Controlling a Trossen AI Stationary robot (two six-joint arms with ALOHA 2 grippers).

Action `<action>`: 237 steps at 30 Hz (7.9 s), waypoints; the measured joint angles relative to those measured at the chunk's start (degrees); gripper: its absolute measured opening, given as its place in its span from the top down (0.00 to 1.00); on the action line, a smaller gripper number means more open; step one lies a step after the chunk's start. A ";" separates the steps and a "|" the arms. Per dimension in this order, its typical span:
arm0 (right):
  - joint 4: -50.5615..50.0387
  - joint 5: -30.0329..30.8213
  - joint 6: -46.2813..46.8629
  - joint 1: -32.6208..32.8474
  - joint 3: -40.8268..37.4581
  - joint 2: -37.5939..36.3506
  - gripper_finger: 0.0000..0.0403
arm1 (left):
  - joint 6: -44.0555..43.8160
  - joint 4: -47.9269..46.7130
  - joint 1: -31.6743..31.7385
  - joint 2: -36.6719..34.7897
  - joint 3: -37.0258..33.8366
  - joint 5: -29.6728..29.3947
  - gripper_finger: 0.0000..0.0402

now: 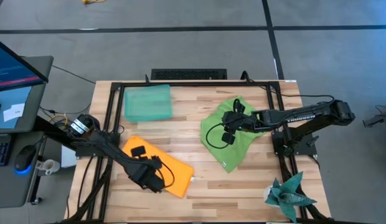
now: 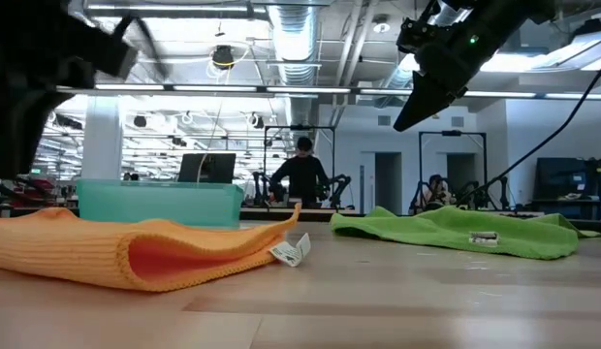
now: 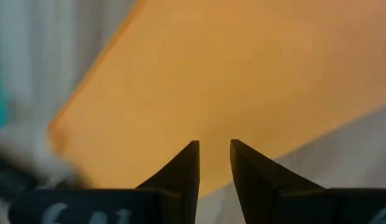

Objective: Roll microfiber towels into tight, uniform cylinder then place into a basket
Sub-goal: Roll the yellow microfiber cloth

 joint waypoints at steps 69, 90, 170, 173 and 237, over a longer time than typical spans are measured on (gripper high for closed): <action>0.71 -0.23 1.00 0.00 0.00 0.04 0.64 | 25.42 52.93 7.02 6.64 -4.88 -4.81 0.79; 0.90 -0.21 1.56 0.00 0.00 0.44 0.64 | 23.63 23.37 5.10 6.47 3.04 8.11 0.80; 32.60 -6.32 -9.54 16.55 0.00 17.55 0.64 | 23.82 44.05 11.29 6.42 -6.95 -17.46 0.80; 31.32 -6.31 -9.56 16.50 0.00 17.57 0.64 | 26.46 48.68 12.65 6.49 -6.98 -17.48 0.80; 39.71 -9.50 -16.36 27.08 7.40 30.81 0.46 | 32.70 48.50 -3.27 14.95 5.59 -3.78 0.49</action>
